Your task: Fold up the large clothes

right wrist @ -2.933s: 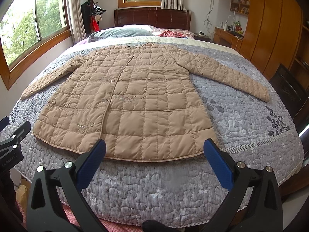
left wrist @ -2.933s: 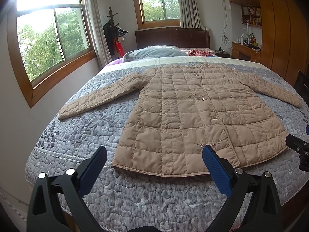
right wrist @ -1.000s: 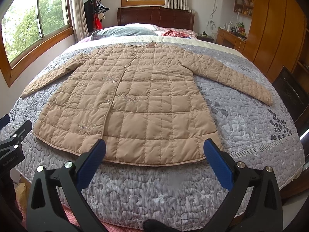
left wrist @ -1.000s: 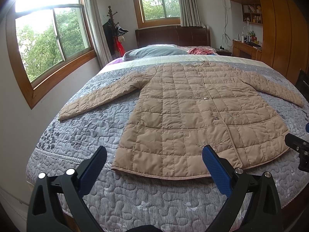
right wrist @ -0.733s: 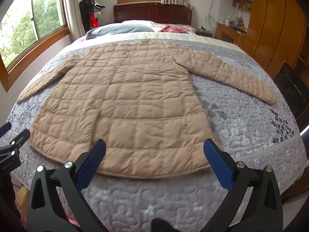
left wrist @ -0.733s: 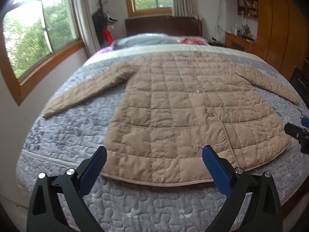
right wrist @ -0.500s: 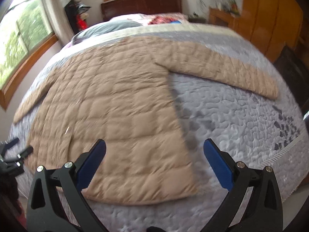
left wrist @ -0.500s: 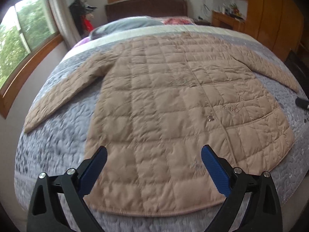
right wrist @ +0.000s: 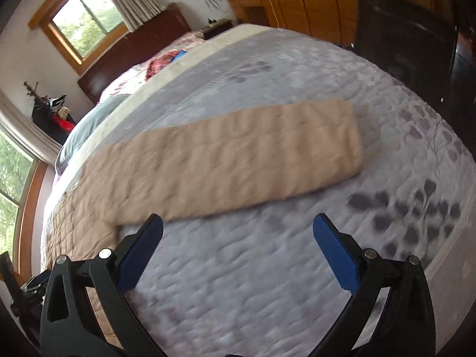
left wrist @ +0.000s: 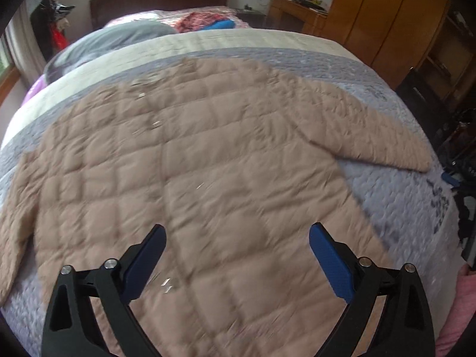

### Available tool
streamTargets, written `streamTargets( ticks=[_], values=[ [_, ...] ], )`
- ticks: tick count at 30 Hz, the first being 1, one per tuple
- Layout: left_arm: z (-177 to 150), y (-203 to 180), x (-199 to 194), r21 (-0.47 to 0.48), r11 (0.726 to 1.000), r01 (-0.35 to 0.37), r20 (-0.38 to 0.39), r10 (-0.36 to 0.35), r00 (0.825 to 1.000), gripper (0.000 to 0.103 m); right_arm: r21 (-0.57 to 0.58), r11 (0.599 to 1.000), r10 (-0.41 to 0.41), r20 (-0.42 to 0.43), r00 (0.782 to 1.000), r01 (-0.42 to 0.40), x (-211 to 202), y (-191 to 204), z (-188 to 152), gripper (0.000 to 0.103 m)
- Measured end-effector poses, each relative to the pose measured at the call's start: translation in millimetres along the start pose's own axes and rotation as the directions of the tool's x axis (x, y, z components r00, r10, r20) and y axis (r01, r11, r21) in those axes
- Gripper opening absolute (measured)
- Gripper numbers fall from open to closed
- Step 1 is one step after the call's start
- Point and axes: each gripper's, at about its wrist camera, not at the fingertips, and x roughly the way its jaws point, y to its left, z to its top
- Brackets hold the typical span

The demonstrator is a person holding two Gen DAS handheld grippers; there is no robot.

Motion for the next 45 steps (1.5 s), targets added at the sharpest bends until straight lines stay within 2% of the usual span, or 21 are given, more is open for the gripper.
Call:
streamTargets(
  ticks=[3,5,9,14,16,18,20,22,23,24,25,27,29,31,36,39,42,45],
  values=[
    [27,-11,22,-0.008,0.997,0.072,-0.012,-0.072,0.997,0.091,0.028,1.000,0.005,-0.035,0.999,-0.004,17,-22,19,0.100],
    [42,-18,36,-0.007,0.994,0.111,-0.012,-0.111,0.994,0.088,0.027,0.999,-0.043,-0.042,0.998,0.044,29,-34,31,0.100],
    [60,-23,57,-0.028,0.984,0.176,-0.024,-0.176,0.984,0.076,0.037,0.996,-0.081,-0.070,0.994,0.084,46,-58,44,0.100],
    [75,-21,82,-0.087,0.962,0.260,-0.030,-0.263,0.964,0.060,0.077,0.994,-0.074,-0.099,0.992,0.081,60,-79,54,0.097],
    [77,-19,91,-0.102,0.958,0.269,-0.042,-0.275,0.961,0.053,0.071,0.994,-0.078,-0.113,0.990,0.087,67,-79,56,0.081],
    [77,-18,100,-0.106,0.961,0.256,-0.053,-0.262,0.964,0.048,0.048,0.994,-0.089,-0.115,0.989,0.095,67,-76,56,0.079],
    [77,-16,107,-0.108,0.965,0.241,-0.066,-0.248,0.966,0.040,0.031,0.996,-0.084,-0.116,0.990,0.088,68,-72,58,0.068],
    [77,-13,112,-0.120,0.964,0.237,-0.069,-0.246,0.967,0.032,0.026,0.998,-0.047,-0.137,0.989,0.051,71,-66,59,0.040],
    [76,-12,114,-0.125,0.964,0.235,-0.068,-0.245,0.967,0.030,0.028,0.999,-0.037,-0.142,0.989,0.041,72,-64,60,0.034],
    [76,-10,116,-0.125,0.965,0.231,-0.068,-0.241,0.968,0.025,0.024,0.999,-0.024,-0.140,0.990,0.028,71,-60,60,0.021],
    [75,-8,117,-0.121,0.967,0.226,-0.066,-0.235,0.970,0.019,0.022,1.000,-0.017,-0.134,0.991,0.020,70,-58,60,0.014],
    [71,-3,117,-0.116,0.966,0.230,-0.059,-0.238,0.969,0.014,0.030,1.000,0.005,-0.102,0.995,-0.002,66,-56,60,0.012],
    [68,4,117,-0.128,0.961,0.247,-0.058,-0.256,0.965,0.010,0.045,0.997,-0.056,-0.127,0.990,0.062,76,-61,58,0.011],
    [66,11,121,-0.155,0.952,0.263,-0.055,-0.274,0.960,0.004,0.073,0.996,-0.043,-0.127,0.991,0.053,84,-67,55,0.011],
    [62,20,125,-0.181,0.937,0.297,-0.039,-0.309,0.950,0.002,0.117,0.991,-0.052,-0.101,0.993,0.064,74,-61,55,0.008],
    [60,24,119,-0.178,0.937,0.301,-0.040,-0.312,0.949,0.002,0.110,0.994,0.001,-0.060,0.998,0.006,53,-47,55,0.008],
    [56,27,107,-0.142,0.943,0.302,-0.035,-0.310,0.950,0.002,0.062,0.994,0.095,-0.017,0.995,-0.094,35,-14,54,0.008],
    [50,27,99,-0.135,0.939,0.318,-0.036,-0.325,0.945,0.002,-0.042,0.987,0.153,-0.014,0.988,-0.153,32,42,51,0.008]
  ],
)
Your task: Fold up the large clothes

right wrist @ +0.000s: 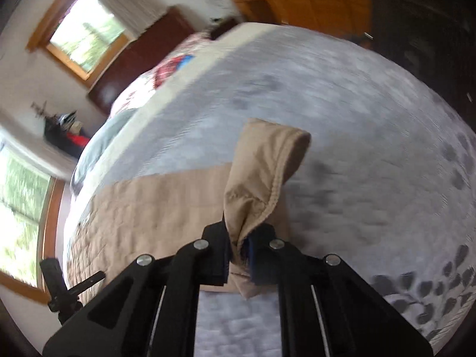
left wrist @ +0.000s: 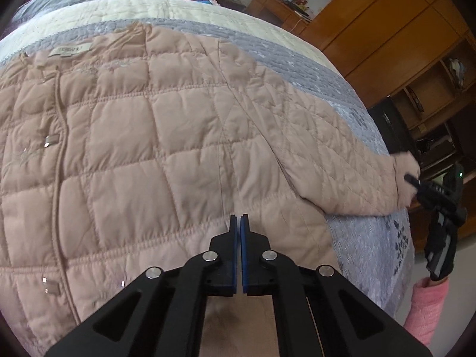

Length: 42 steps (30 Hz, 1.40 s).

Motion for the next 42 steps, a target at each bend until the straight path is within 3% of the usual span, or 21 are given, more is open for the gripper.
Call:
streamTargets(
  ticks=[7,12,16,18,21,24,27,31,34,36,38,41,42],
  values=[
    [-8,10,-19,-0.001,1.000,-0.027,0.042,0.027,0.999,0.002,-0.183,0.976,0.102,-0.091,0.991,-0.117,53,111,-19,0.008],
    [-6,22,-26,-0.023,0.999,-0.037,0.055,0.038,0.998,0.002,-0.282,0.950,0.091,-0.162,0.983,-0.134,99,171,-34,0.008],
    [-7,28,-27,-0.036,0.999,-0.039,0.056,0.041,0.998,0.002,-0.306,0.945,0.056,-0.201,0.978,-0.117,129,189,-44,0.011],
    [-7,30,-27,-0.043,0.998,-0.037,0.055,0.040,0.998,0.002,-0.305,0.944,0.060,-0.220,0.974,-0.127,135,188,-51,0.014],
    [-6,28,-27,-0.046,0.998,-0.035,0.056,0.037,0.998,0.002,-0.282,0.933,0.156,-0.241,0.958,-0.223,127,183,-52,0.024],
    [-5,19,-29,-0.042,0.999,-0.012,0.053,0.014,0.999,0.003,-0.261,0.929,0.217,-0.195,0.957,-0.264,104,169,-45,0.026],
    [1,0,-27,-0.028,0.999,0.031,0.053,-0.030,0.998,0.017,-0.214,0.961,0.161,-0.080,0.984,-0.175,77,137,-32,0.026],
    [11,-36,-18,0.016,0.997,0.081,0.059,-0.081,0.995,0.040,-0.106,0.984,0.145,-0.004,0.989,-0.145,52,91,-15,0.026],
    [21,-64,-1,0.032,0.992,0.125,0.046,-0.126,0.991,0.047,-0.057,0.997,-0.049,0.066,0.997,0.053,44,61,-5,0.026],
    [27,-77,12,0.041,0.996,0.084,0.032,-0.085,0.996,0.056,-0.012,0.998,-0.067,0.044,0.997,0.068,48,43,-2,0.026],
    [32,-86,26,0.053,0.999,-0.002,0.040,0.000,0.999,0.056,0.026,0.998,-0.049,0.020,0.999,0.049,55,31,-3,0.026],
    [35,-90,43,0.042,0.999,-0.005,-0.006,0.005,1.000,0.054,0.037,0.998,-0.055,-0.005,0.998,0.055,65,31,-8,0.026],
    [36,-91,50,0.034,0.999,-0.005,-0.018,0.006,1.000,0.047,0.035,0.998,-0.050,-0.011,0.999,0.051,68,36,-8,0.026]
  ],
)
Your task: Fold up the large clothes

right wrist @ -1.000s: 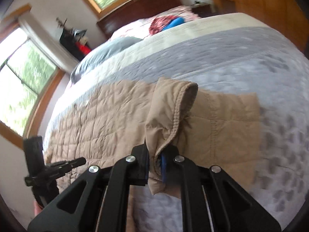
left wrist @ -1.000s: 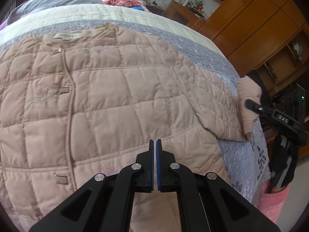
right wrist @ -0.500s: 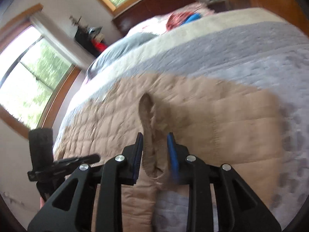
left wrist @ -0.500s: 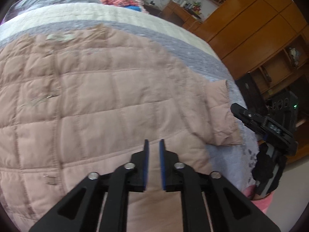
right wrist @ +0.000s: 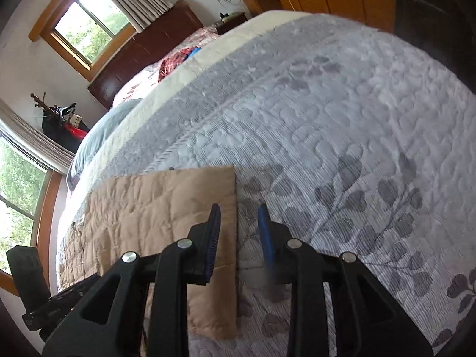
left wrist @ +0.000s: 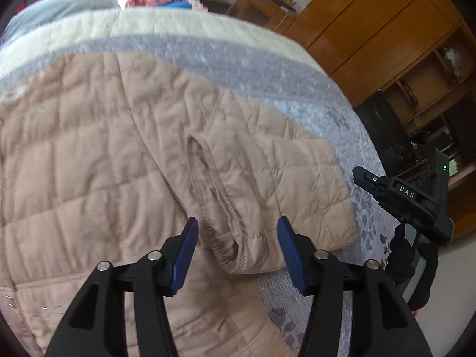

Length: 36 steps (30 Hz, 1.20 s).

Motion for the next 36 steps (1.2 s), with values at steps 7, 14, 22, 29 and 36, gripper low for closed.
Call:
streamTargets(
  ticks=[7,14,22,29,36],
  values=[
    [-8,-2,-26,0.038,0.999,0.039,0.091,-0.042,0.995,0.005,-0.036,0.999,0.021,-0.021,1.000,-0.022,7,10,-3,0.026],
    [-27,39,-112,0.014,1.000,-0.012,0.255,0.008,0.967,0.004,-0.081,0.989,0.118,-0.062,0.991,-0.123,7,37,-12,0.026],
    [-43,109,-187,-0.092,0.988,-0.128,0.365,0.153,0.918,0.004,-0.229,0.949,0.177,-0.172,0.969,-0.215,19,107,-46,0.026],
    [-53,170,-218,-0.189,0.958,-0.215,0.370,0.272,0.888,0.004,-0.345,0.910,0.153,-0.235,0.960,-0.229,37,156,-79,0.026],
    [-62,234,-174,-0.270,0.930,-0.250,0.225,0.313,0.923,0.005,-0.405,0.901,0.064,-0.229,0.971,-0.155,54,163,-88,0.024]
  ],
)
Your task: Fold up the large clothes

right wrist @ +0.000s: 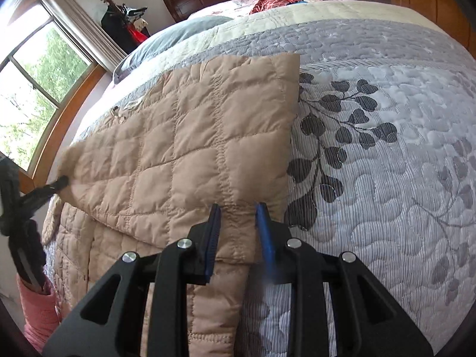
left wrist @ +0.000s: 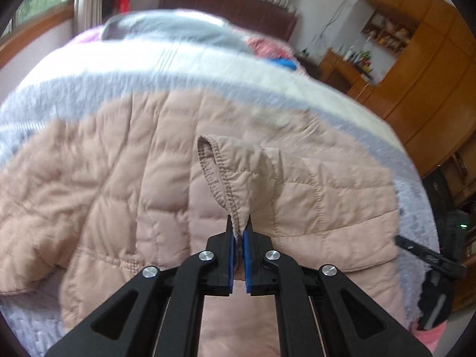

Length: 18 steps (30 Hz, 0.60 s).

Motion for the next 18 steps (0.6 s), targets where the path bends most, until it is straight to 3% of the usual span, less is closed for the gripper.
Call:
streamTargets(
  ticks=[4,10,13,14,16,18],
  values=[
    [-10,10,34,-0.017,1.000,-0.003,-0.044,0.003,0.999,0.008,0.000,1.000,-0.008,-0.020,1.000,0.008,7,-1,-3,0.023],
    [-8,9,33,-0.014,1.000,-0.010,-0.043,0.010,0.999,0.015,0.006,1.000,0.004,-0.014,1.000,-0.004,3,-1,1,0.024],
    [-6,10,7,-0.016,0.996,-0.084,0.012,0.084,0.996,0.029,-0.009,1.000,0.004,0.038,0.999,-0.004,-27,5,4,0.029],
    [-5,7,-4,-0.010,0.995,-0.103,0.050,0.103,0.993,0.029,-0.018,1.000,0.010,0.053,0.999,-0.009,-35,10,4,0.030],
    [-5,-8,-27,0.025,0.994,-0.108,0.109,0.105,0.989,0.030,-0.028,0.999,0.017,0.053,0.998,-0.016,-44,25,7,0.031],
    [-5,-27,-33,0.059,0.994,-0.089,0.110,0.082,0.991,0.030,-0.047,0.999,0.029,0.018,0.999,-0.028,-40,47,9,0.031]
  ],
)
